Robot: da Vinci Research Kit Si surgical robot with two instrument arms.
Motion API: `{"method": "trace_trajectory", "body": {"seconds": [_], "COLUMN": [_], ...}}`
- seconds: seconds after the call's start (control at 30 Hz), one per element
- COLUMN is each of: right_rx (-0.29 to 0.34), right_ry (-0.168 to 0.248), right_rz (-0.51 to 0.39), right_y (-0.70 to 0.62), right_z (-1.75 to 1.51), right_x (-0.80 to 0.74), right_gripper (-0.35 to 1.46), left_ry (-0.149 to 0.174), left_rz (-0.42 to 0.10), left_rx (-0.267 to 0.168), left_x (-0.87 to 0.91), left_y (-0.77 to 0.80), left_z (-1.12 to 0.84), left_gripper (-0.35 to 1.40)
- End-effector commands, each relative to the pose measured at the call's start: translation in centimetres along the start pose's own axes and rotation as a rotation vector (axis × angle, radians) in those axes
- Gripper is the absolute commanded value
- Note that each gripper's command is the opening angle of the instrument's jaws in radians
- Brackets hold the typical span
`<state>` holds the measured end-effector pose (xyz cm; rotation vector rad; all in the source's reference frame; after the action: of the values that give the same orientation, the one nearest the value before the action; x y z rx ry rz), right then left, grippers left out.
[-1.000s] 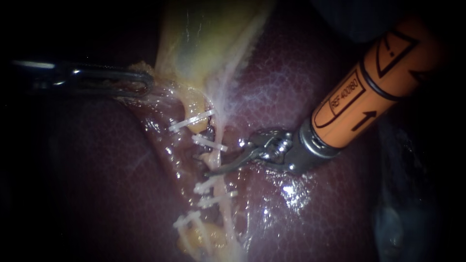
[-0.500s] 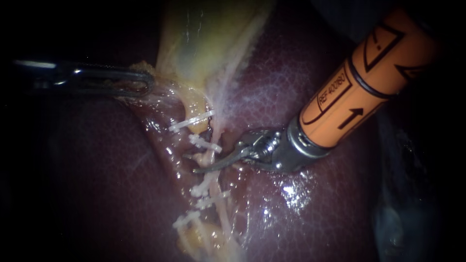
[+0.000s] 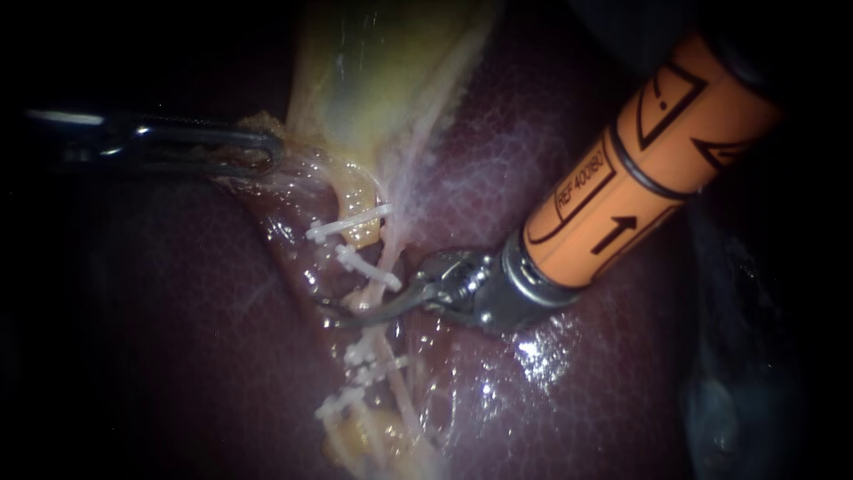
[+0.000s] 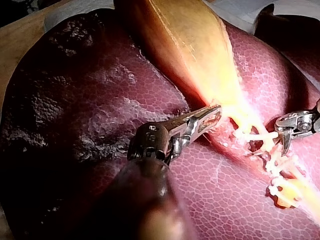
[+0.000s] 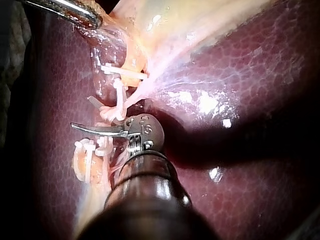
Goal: Go to the cutting position right tube
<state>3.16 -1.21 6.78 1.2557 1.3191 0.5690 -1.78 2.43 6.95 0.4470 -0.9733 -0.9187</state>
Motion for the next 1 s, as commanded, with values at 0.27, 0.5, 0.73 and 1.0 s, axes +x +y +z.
{"method": "trace_trajectory", "body": {"seconds": [0.27,0.5,0.73,1.0], "right_rx": [-0.006,0.016,0.029,0.024], "right_ry": [0.015,0.047,0.062,0.029], "right_rz": [-0.186,-0.212,-0.135,0.210], "right_y": [-0.03,-0.18,-0.30,-0.19], "right_z": [0.06,0.13,0.12,-0.20], "right_x": [0.02,0.08,0.17,0.13], "right_gripper": [0.90,0.93,1.05,1.05], "left_ry": [0.000,0.000,0.000,0.001], "left_rz": [0.000,0.000,0.000,0.001], "left_rx": [0.001,0.001,0.002,0.003], "left_x": [0.00,0.00,0.00,0.01], "left_y": [0.01,0.01,0.01,0.02], "left_z": [0.00,0.00,-0.01,-0.02], "left_gripper": [-0.35,-0.35,-0.35,-0.35]}}
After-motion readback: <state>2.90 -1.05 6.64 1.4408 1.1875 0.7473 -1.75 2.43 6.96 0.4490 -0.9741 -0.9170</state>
